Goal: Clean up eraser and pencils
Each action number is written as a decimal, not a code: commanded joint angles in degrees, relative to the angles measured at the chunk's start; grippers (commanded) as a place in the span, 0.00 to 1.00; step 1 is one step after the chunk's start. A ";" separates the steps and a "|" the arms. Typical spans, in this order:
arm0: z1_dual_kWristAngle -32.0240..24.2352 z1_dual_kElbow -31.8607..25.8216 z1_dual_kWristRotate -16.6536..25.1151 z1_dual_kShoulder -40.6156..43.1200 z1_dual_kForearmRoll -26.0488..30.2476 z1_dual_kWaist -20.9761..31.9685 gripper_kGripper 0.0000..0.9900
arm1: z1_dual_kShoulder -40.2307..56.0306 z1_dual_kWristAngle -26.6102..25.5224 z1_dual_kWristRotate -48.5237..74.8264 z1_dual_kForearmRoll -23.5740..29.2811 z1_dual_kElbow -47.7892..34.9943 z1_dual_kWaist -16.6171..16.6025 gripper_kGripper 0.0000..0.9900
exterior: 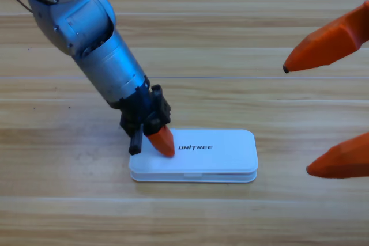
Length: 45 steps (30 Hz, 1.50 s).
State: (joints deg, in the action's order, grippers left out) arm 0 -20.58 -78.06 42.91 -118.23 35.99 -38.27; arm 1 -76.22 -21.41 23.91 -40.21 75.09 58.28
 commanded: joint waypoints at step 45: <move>-3.59 -14.31 -11.62 33.50 24.39 -5.15 1.00 | -2.27 -1.18 -0.79 0.57 -1.09 0.52 0.99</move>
State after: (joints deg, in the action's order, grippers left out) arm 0 -18.34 -94.78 32.45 -89.99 59.95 -42.19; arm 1 -76.24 -21.85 23.78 -40.21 75.09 58.28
